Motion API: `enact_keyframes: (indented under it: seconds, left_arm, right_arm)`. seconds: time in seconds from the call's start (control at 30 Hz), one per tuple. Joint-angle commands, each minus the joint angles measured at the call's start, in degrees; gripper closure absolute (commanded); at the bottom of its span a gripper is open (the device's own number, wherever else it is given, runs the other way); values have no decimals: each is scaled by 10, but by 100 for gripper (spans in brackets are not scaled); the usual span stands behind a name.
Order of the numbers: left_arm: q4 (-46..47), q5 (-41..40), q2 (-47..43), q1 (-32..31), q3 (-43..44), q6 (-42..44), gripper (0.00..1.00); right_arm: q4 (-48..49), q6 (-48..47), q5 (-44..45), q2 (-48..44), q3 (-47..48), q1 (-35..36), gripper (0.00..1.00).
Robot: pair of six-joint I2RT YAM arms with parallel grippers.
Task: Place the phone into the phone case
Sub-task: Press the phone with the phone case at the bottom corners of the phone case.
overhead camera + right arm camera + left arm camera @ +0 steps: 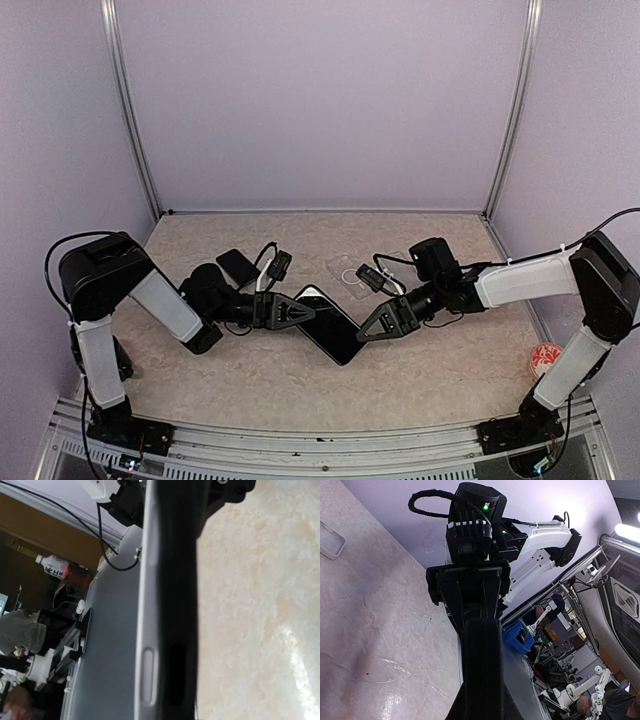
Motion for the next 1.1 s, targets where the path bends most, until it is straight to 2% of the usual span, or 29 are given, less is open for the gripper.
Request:
enact_keyframes:
  seconds: [0.0, 0.17, 0.33, 0.43, 0.6, 0.87, 0.97, 1.07]
  left_arm:
    - [32, -5, 6, -6, 24, 0, 100]
    - [19, -7, 6, -5, 31, 5, 100]
    - [7, -11, 6, -6, 33, 10, 86]
    - [6, -11, 5, -6, 33, 11, 76]
    - [6, -8, 0, -5, 30, 14, 66]
    - [30, -13, 5, -5, 23, 4, 50]
    - [58, -19, 13, -6, 22, -11, 48]
    - [77, -21, 23, -9, 25, -24, 50]
  right_arm:
    - [3, -3, -16, 6, 12, 7, 83]
    - [-5, -5, -14, 7, 15, 7, 92]
    - [-16, 0, 12, 5, 23, 8, 100]
    - [-17, 8, 33, 2, 28, 7, 100]
    - [0, 37, 56, 2, 30, 6, 100]
    - [80, 106, 86, -3, 13, 4, 100]
    - [140, 143, 102, -7, 0, 4, 100]
    - [173, 169, 118, -5, -8, 3, 100]
